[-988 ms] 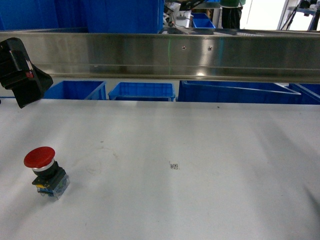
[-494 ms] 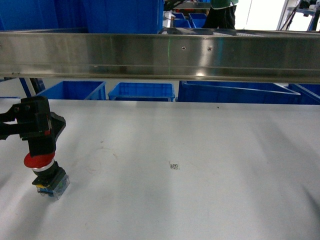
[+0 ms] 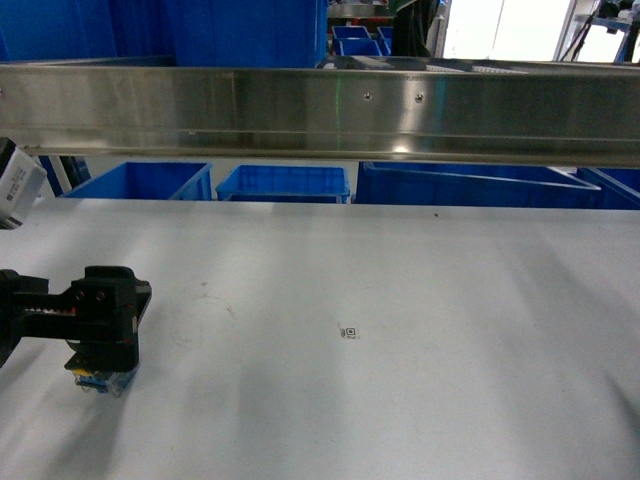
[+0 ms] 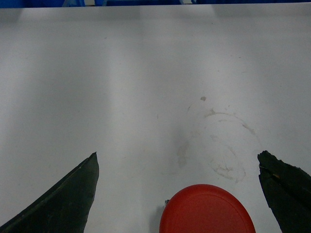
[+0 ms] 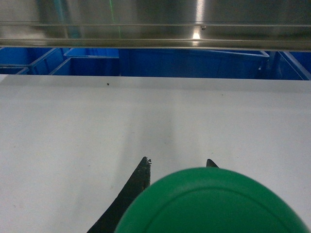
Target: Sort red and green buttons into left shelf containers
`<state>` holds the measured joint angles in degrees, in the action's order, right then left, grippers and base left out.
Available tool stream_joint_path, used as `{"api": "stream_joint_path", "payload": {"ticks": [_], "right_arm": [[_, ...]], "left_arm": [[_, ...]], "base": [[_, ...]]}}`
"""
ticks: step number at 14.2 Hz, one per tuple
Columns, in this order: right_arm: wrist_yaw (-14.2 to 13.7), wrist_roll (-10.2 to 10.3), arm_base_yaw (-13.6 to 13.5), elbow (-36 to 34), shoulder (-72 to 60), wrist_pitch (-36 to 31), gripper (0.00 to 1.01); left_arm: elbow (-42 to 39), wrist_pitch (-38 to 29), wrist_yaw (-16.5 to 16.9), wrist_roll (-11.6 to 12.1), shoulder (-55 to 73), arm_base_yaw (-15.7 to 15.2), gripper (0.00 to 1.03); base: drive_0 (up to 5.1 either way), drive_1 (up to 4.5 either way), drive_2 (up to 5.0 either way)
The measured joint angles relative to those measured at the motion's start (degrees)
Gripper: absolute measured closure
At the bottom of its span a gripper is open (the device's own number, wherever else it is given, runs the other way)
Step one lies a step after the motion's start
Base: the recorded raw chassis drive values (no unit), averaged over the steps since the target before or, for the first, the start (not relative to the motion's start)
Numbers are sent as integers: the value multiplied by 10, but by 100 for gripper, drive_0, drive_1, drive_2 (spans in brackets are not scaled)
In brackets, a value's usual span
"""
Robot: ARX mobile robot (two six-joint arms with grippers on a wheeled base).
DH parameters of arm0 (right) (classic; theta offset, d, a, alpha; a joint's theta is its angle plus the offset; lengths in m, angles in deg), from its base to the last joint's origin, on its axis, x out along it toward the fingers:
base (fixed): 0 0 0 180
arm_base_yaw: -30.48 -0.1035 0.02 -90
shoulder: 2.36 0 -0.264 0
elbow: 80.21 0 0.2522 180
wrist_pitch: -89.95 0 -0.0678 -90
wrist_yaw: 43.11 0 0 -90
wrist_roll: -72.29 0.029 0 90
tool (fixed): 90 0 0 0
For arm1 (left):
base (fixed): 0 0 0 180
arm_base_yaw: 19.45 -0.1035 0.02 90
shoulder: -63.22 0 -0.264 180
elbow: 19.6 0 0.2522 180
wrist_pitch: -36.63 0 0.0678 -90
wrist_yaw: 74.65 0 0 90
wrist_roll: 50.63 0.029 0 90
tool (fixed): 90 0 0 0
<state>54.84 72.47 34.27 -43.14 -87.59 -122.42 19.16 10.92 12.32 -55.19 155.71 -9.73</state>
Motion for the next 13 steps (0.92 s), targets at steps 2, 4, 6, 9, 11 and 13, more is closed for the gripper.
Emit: {"api": "stream_joint_path", "payload": {"ticks": [2,4,6,9,11,13], "right_arm": [[0,0,0,0,0,0,74],[0,0,0,0,0,0,74],[0,0,0,0,0,0,74],[0,0,0,0,0,0,74],[0,0,0,0,0,0,74],[0,0,0,0,0,0,74]], "left_arm": [[-2,-32,-4,10,41,-1,5],[-4,-68,-15,28,74,-2,5],[12,-72,-15,35,109,-8,5],[24,-67,-9,35,126,-16,5],[24,-69,-3,35,130,-24,12],[23,-73,-1,36,136,-27,32]], "base": [[0,0,0],[0,0,0],[0,0,0],[0,0,0],[0,0,0],[0,0,0]]}}
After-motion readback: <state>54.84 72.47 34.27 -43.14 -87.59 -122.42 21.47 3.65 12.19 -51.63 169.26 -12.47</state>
